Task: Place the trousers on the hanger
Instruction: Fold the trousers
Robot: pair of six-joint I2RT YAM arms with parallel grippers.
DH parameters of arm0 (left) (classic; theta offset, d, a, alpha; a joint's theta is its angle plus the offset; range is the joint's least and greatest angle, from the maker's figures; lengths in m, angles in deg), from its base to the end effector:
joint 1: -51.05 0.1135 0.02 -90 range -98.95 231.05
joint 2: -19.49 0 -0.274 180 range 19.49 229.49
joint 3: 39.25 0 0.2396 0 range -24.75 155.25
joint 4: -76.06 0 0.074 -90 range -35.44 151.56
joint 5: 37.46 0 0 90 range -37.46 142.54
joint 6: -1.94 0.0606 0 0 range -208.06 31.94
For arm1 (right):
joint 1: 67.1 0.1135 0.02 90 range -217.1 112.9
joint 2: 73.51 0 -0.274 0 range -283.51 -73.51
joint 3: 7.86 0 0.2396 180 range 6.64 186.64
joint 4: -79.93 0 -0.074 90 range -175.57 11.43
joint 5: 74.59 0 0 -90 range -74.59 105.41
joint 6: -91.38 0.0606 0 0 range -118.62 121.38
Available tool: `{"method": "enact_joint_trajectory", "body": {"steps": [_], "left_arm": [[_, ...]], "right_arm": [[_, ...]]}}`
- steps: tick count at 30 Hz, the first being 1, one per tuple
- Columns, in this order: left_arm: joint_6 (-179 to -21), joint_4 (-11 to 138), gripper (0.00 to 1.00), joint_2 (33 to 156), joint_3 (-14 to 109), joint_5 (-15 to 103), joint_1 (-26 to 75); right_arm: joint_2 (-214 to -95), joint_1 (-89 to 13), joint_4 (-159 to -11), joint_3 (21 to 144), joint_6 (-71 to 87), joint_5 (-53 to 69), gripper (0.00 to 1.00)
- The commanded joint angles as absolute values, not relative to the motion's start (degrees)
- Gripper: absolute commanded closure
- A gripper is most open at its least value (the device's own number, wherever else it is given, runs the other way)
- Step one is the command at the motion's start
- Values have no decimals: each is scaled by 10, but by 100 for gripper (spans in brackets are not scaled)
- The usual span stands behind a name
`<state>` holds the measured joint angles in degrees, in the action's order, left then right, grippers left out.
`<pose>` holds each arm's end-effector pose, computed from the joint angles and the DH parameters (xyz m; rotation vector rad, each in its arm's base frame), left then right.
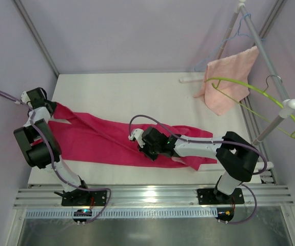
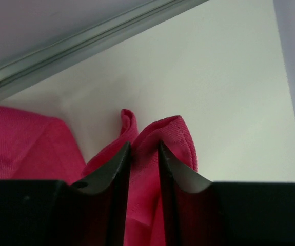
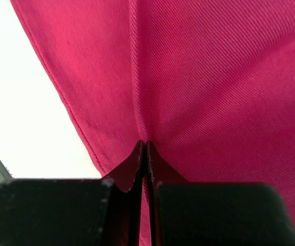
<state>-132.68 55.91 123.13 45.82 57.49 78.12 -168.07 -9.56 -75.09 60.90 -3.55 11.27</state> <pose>0.3686 0.1942 0.2194 -1.3518 1.7917 -0.0685 0.1801 0.2913 0.1782 -1.3329 2.1353 0.4789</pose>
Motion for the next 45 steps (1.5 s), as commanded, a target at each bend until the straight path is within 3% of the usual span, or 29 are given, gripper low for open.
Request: {"method": "enact_joint_trajectory", "body": {"steps": [1,4,13,18,22,27,33,36,39,40,43,45], "left_arm": [[-1364,533,70,1165,438,597,787],[-1360,496,54,1140,426,616,770],[-1368,360,35,1055,402,700,702],[-1365,280,32,1028,385,714,676],[-1384,322,22,1013,327,709,675],[-1412,389,22,1053,320,627,680],[-1421,398,22,1113,347,644,684],[-1419,411,29,1134,354,634,687],[-1412,403,57,1133,367,615,692],[-1407,396,77,1128,373,616,692],[-1386,367,97,1085,400,639,692],[-1361,352,99,1062,415,664,692]], "right_arm": [[-1669,-87,-819,581,10,81,96],[-1661,-86,-835,561,13,79,96],[-1645,-84,-853,529,25,80,96],[-1647,-82,-853,526,33,79,96],[-1646,-76,-871,523,35,79,96],[-1640,-72,-878,509,40,81,96],[-1636,-69,-885,500,50,79,96],[-1638,-68,-885,501,49,82,96],[-1639,-68,-880,506,47,85,96],[-1639,-68,-879,508,47,86,96],[-1641,-69,-872,513,51,93,96],[-1640,-69,-869,515,57,93,96]]}}
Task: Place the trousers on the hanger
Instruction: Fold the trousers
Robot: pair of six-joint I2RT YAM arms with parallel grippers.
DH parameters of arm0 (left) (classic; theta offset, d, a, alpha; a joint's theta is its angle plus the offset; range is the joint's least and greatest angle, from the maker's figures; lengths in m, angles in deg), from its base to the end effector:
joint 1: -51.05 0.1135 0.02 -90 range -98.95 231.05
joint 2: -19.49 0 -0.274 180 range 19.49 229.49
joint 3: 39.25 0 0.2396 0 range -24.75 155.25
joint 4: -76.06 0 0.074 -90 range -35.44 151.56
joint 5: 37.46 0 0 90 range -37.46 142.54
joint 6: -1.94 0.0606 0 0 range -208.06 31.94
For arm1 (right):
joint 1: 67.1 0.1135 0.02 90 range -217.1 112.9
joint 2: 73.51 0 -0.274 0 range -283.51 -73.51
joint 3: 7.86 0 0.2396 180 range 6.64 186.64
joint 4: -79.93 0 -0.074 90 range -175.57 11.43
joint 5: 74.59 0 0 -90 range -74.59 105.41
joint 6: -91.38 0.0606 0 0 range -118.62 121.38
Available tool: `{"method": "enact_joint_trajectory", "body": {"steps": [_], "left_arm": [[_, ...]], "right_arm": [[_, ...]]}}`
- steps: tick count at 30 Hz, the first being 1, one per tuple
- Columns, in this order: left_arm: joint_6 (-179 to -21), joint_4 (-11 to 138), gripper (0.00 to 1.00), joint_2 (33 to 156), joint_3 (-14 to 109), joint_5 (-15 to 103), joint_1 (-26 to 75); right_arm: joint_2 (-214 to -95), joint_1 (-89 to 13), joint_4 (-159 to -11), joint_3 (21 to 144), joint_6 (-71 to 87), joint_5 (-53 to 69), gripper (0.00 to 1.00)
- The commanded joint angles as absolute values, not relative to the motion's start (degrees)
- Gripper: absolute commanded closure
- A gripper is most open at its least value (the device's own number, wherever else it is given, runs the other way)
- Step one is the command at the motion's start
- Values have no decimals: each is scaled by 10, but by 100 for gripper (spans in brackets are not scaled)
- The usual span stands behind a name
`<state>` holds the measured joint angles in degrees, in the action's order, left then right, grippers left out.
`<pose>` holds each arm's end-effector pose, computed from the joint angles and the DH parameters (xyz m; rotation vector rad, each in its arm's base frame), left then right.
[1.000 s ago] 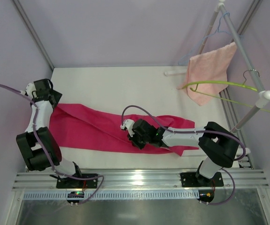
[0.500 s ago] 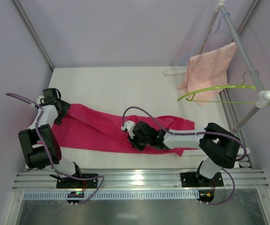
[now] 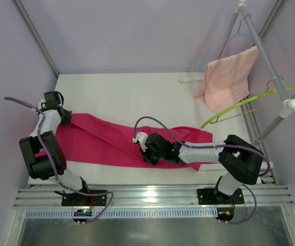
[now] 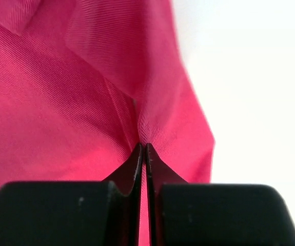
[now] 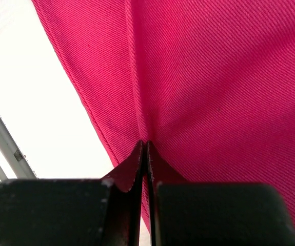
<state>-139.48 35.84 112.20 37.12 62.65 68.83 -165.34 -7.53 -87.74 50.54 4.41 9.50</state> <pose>0.3172 0.1129 0.2083 -1.4943 2.0476 -0.0057 0.1579 0.2811 0.1592 -1.2106 2.1422 0.6280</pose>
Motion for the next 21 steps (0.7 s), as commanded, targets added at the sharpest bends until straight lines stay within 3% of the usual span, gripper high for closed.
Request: {"method": "enact_joint_trajectory", "body": {"steps": [1,12,21], "left_arm": [[-1352,328,100,1049,428,671,692],[-1281,300,99,909,271,771,722],[-1302,228,100,965,269,805,744]], "right_arm": [[-1637,-69,-868,515,60,94,96],[-1606,-65,-886,491,86,23,96],[-1607,-65,-935,442,126,-36,96]]}}
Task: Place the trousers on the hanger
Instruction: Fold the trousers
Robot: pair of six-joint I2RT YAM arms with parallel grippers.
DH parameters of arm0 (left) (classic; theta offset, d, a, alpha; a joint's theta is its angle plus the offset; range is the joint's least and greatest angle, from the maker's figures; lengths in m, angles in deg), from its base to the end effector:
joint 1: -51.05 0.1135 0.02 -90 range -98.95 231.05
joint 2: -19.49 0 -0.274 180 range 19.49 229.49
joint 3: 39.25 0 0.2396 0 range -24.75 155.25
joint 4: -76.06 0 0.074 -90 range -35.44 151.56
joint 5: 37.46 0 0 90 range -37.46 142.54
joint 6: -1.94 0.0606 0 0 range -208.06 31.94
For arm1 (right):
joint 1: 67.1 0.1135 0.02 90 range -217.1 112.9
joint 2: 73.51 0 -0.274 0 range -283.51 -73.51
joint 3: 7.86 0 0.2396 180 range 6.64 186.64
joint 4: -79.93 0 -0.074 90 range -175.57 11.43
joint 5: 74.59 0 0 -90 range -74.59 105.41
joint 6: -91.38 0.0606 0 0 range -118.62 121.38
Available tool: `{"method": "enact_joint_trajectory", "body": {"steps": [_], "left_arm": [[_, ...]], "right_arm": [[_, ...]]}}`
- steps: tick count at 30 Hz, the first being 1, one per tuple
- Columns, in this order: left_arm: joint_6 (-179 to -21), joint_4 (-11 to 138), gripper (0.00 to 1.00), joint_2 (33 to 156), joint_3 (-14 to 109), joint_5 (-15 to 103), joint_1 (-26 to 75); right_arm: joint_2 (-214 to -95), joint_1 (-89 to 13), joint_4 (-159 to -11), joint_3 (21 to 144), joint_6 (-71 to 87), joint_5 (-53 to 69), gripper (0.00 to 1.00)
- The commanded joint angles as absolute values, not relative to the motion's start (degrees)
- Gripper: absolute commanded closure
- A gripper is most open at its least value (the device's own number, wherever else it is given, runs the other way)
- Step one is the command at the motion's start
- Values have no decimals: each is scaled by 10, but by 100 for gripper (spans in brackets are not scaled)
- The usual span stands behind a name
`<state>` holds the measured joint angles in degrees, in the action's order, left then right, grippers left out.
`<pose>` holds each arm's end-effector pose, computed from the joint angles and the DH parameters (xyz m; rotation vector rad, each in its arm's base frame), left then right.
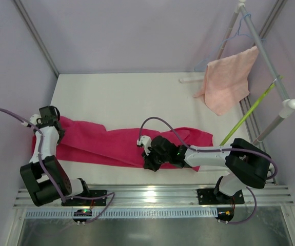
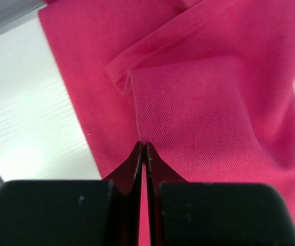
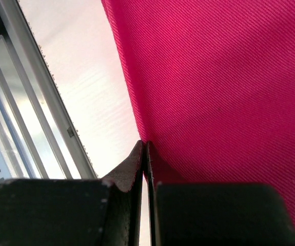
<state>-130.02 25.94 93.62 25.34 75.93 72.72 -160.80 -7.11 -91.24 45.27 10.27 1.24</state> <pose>0.2205 0.1135 0.2255 -1.4519 2.0714 0.3940 0.1384 0.2693 0.1621 -1.1819 2.1638 0.8579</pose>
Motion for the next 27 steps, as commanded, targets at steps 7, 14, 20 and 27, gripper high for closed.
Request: {"method": "enact_joint_trajectory", "body": {"steps": [7,14,20,27], "left_arm": [[-1315,199,100,1042,282,831,748],[-1290,156,62,1063,363,846,732],[-1253,160,44,983,413,876,637],[-1229,275,40,929,362,572,520]], "right_arm": [[-1604,-65,-899,478,159,-38,74],[-1519,-65,-689,559,276,198,51],[-1492,-65,-465,635,417,405,49],[-1485,-75,-340,661,519,504,49]]}}
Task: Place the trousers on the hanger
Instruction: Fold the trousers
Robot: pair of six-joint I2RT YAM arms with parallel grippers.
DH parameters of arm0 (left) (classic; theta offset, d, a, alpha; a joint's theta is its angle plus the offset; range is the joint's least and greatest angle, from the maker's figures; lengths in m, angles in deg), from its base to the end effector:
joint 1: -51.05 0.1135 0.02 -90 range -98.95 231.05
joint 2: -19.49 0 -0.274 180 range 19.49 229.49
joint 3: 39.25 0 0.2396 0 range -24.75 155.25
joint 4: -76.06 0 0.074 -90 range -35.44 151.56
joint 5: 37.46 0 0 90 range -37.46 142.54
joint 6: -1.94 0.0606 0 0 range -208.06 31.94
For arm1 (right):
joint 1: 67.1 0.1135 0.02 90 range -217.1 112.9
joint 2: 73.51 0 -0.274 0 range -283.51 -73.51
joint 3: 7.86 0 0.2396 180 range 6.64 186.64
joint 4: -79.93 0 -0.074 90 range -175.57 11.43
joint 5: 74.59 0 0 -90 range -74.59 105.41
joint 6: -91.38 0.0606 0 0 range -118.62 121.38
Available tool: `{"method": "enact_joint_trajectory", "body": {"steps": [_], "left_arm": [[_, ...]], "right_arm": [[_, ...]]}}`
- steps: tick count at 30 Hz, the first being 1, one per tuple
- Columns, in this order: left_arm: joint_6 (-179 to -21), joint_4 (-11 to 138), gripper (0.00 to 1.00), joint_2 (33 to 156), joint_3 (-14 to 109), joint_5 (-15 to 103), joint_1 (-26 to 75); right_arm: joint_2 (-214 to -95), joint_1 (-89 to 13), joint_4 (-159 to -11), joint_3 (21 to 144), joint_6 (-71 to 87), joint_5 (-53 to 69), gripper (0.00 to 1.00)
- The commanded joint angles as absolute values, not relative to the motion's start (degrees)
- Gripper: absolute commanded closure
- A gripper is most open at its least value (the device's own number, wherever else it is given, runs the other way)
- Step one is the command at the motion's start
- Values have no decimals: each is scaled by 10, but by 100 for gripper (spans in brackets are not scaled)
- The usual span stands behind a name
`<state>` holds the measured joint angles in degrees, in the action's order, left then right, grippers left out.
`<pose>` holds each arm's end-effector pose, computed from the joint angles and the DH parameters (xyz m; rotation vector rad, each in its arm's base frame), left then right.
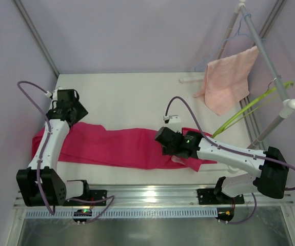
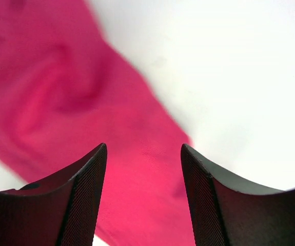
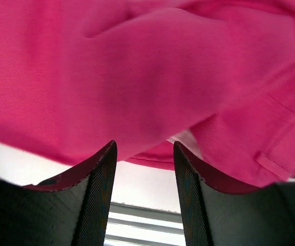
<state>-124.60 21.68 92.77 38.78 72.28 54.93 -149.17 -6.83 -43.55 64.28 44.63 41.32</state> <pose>0.2628 0.0383 0.2959 -0.9613 2.1724 0.1508 0.1497 0.2087 0.2529 -0.2149 2.4624 0.1672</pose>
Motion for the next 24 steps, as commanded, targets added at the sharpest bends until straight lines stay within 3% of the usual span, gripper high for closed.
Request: {"method": "enact_joint_trajectory", "body": {"steps": [1,4,11,18,24], "left_arm": [[-1231,286,40,935,355,541,516],[-1248,317,40,952,318,459,498],[-1281,333,37,1061,293,442,496],[-1288,280,37,1169,376,550,506],[-1259,226,36,1248,489,646,532]], "right_arm": [[-1496,-80,-330,661,526,514,49],[-1516,-111,-321,632,526,534,49],[-1586,-159,-601,569,326,428,49],[-1729,-181,-658,675,191,399,49],[-1772,-228,-676,767,113,384,49]]}}
